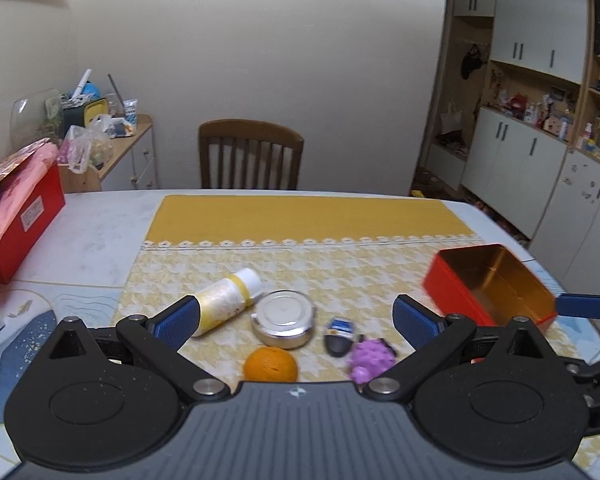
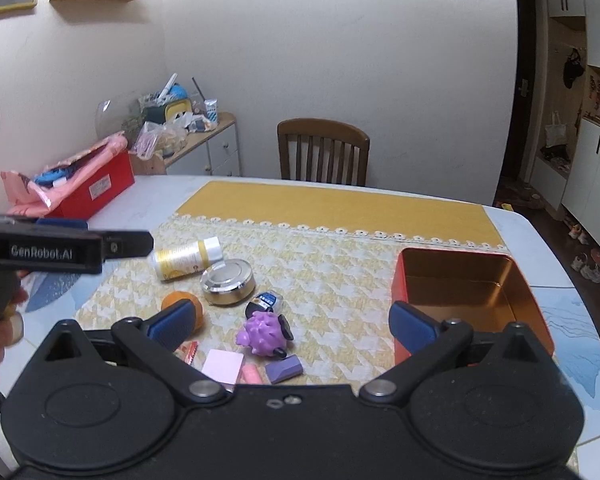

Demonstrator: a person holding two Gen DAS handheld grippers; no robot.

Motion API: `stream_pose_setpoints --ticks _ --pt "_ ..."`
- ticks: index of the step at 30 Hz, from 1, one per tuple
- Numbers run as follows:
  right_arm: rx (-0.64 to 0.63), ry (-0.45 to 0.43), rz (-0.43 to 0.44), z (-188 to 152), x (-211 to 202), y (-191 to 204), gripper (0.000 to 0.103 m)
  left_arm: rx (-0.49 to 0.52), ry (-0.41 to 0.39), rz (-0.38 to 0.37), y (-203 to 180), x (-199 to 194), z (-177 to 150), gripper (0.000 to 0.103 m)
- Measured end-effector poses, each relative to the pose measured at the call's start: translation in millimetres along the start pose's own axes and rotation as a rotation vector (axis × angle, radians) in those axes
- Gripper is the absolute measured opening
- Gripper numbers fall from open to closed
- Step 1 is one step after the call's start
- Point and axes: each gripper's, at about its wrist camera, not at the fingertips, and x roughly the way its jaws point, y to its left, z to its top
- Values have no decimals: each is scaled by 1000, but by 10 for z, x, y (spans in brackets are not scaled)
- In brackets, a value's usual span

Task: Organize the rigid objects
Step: 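Close the left gripper on the orange while the right gripper grasps the purple spiky toy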

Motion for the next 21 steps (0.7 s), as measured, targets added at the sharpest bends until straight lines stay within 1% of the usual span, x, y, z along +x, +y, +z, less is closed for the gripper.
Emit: stream_pose_setpoints --ticks 3,7,9,11,16,18,19,21 --pt "-25 24 17 -25 134 7 103 -5 19 30 120 155 -40 103" --pt "-64 55 53 -52 335 32 102 12 47 56 209 372 -146 103" --pt "-77 83 64 -69 465 39 98 2 69 48 249 490 -193 103" --pt "-99 100 69 -90 603 57 96 2 93 50 247 595 -236 103" --pt "-143 155 75 -128 944 93 87 45 122 74 208 816 -343 103" --pt "-178 171 81 -147 1065 115 86 52 135 75 211 902 -372 102" --pt "-193 181 83 -155 1127 126 84 56 144 76 208 940 -384 99" --pt "-213 202 90 -166 1237 140 81 68 165 75 189 1012 -404 98"
